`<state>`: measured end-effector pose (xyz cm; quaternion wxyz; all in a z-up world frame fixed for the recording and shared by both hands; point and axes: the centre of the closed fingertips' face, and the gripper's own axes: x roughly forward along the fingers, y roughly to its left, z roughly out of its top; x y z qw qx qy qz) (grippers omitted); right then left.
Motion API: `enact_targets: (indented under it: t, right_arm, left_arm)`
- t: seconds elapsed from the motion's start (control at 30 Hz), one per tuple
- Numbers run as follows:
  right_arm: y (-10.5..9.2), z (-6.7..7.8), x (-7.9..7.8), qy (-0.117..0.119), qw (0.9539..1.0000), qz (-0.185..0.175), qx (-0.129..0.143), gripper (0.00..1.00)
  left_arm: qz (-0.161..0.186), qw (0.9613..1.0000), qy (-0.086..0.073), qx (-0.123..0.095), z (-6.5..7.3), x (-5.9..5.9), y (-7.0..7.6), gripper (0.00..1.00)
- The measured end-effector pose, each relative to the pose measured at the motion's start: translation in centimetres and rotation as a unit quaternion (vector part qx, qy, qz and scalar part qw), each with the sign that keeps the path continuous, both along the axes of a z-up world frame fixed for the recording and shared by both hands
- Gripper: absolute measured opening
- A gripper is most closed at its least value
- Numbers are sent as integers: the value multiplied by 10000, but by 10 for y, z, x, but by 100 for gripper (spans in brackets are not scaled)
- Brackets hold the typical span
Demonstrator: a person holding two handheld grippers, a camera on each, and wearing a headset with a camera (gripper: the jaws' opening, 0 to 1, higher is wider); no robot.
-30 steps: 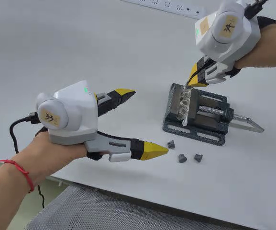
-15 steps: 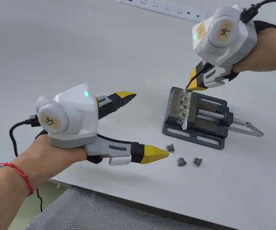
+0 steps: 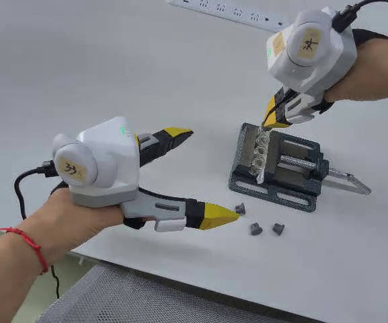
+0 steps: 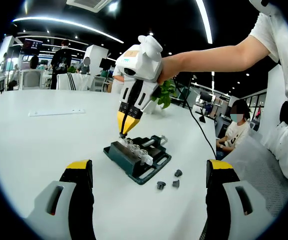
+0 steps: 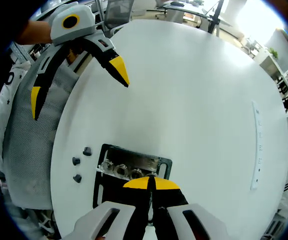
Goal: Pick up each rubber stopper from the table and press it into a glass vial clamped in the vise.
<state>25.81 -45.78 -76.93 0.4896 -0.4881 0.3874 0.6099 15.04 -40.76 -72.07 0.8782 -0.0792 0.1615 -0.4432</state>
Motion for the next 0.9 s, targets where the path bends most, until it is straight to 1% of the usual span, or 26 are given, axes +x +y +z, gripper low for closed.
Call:
enact_targets:
  t: [0.17, 0.3, 0.4, 0.5, 0.6, 0.67, 0.7, 0.77, 0.9]
  right_arm:
    - [-1, 0, -2, 18, 10000, -71, 50, 0]
    - [0, 0, -3, -31, 10000, -31, -35, 0]
    - [-2, 0, -2, 8, 10000, -77, -46, 0]
    - [-1, 0, -1, 7, 10000, -28, -69, 0]
    - [-1, -1, 0, 39, 10000, -82, -23, 0]
    - [-2, -1, 1, 22, 10000, -24, 5, 0]
    - [-2, -1, 1, 6, 10000, 13, -12, 0]
    - [-1, -1, 1, 38, 9999, -87, -95, 0]
    - [1, -2, 1, 37, 9999, -20, -138, 0]
  left_arm:
    - [30, 10000, -4, 5, 1, 1, 3, 94]
    - [43, 10000, -2, 4, 0, 1, 4, 94]
    - [42, 10000, -3, 7, 0, 2, 5, 93]
    - [54, 10000, -2, -16, 1, 3, 5, 93]
    - [51, 10000, -8, -21, 1, 3, 4, 93]
    - [50, 10000, -8, -24, 1, 4, 4, 93]
    - [50, 10000, -8, -21, 1, 4, 3, 93]
    - [57, 10000, -8, -31, 2, 4, 3, 93]
    - [57, 10000, -15, -35, 3, 4, 3, 93]
